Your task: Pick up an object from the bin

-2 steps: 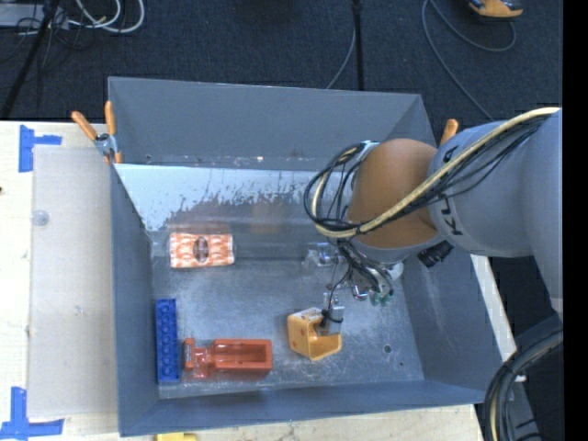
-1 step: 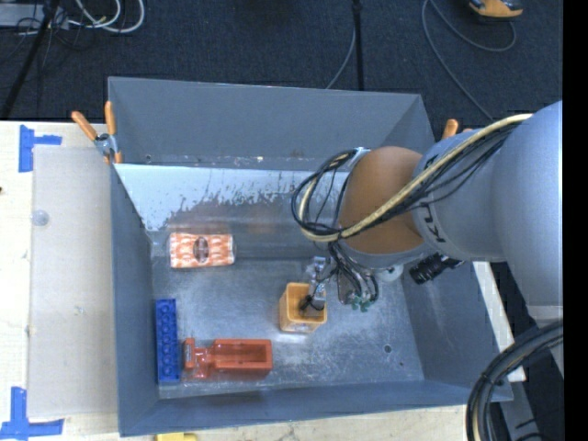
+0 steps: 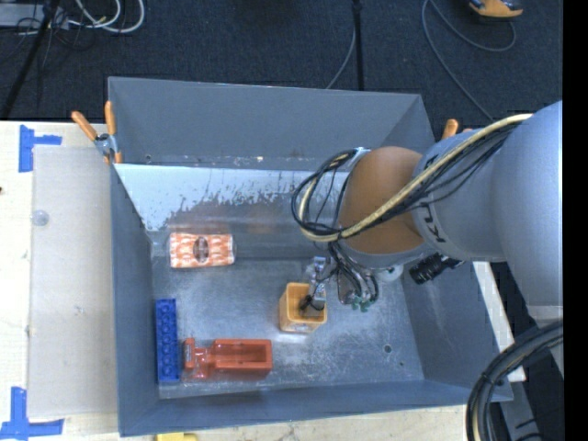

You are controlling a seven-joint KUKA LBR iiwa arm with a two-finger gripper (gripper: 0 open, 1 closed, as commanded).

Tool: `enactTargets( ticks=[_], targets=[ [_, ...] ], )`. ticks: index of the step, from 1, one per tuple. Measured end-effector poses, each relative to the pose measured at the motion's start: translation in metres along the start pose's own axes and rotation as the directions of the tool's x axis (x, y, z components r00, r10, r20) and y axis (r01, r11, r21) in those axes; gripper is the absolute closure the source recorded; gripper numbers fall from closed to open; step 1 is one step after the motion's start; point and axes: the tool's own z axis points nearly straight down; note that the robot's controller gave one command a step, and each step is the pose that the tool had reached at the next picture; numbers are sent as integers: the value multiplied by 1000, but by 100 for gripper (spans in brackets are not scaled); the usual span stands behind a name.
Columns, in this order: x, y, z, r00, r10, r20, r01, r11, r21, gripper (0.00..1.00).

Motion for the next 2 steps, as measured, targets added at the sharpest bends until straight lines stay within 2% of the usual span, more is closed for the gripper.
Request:
enactTargets(
  ticks=[2],
  targets=[
    [1,0,-6,1000,0,-2,0,1000,0,100]
  ],
)
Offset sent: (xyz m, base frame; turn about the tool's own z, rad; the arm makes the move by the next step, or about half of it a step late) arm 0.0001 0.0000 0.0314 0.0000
